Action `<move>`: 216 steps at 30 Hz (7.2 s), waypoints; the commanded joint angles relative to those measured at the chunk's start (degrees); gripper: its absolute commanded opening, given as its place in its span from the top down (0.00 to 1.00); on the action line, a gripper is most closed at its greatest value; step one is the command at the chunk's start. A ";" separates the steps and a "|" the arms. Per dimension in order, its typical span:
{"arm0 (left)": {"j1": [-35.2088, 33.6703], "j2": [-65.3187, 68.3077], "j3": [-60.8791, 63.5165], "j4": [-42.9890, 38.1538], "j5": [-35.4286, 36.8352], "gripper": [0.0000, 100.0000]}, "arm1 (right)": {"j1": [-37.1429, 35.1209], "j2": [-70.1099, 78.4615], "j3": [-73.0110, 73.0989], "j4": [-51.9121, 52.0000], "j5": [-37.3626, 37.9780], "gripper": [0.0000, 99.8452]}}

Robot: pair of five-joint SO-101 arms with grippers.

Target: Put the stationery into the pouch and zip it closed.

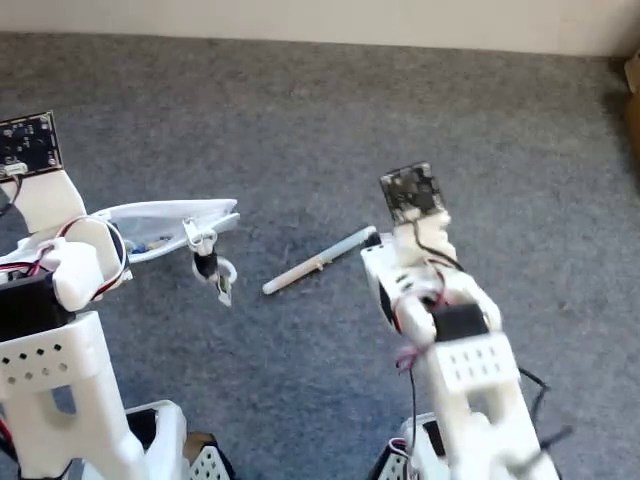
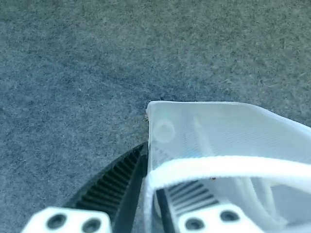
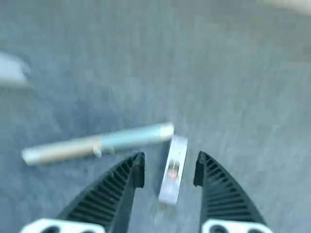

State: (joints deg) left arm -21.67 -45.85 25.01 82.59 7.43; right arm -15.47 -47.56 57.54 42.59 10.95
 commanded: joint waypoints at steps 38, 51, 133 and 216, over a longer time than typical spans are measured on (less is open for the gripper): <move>-0.48 0.75 0.13 -1.32 -0.35 0.99 | 2.42 43.56 -31.34 6.55 -0.70 0.99; -0.48 0.75 0.13 -1.32 -0.35 0.99 | -1.71 25.19 -20.70 7.52 -0.53 0.99; -0.22 0.66 1.45 -1.67 -0.35 0.99 | -44.18 -9.10 1.80 -67.38 -0.62 0.99; -0.48 0.66 1.63 -1.58 -0.44 0.99 | -40.75 -10.95 2.15 -47.69 -0.62 0.88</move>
State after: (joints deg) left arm -21.67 -45.85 26.33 81.89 7.43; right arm -57.05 -54.68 60.70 -9.19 10.51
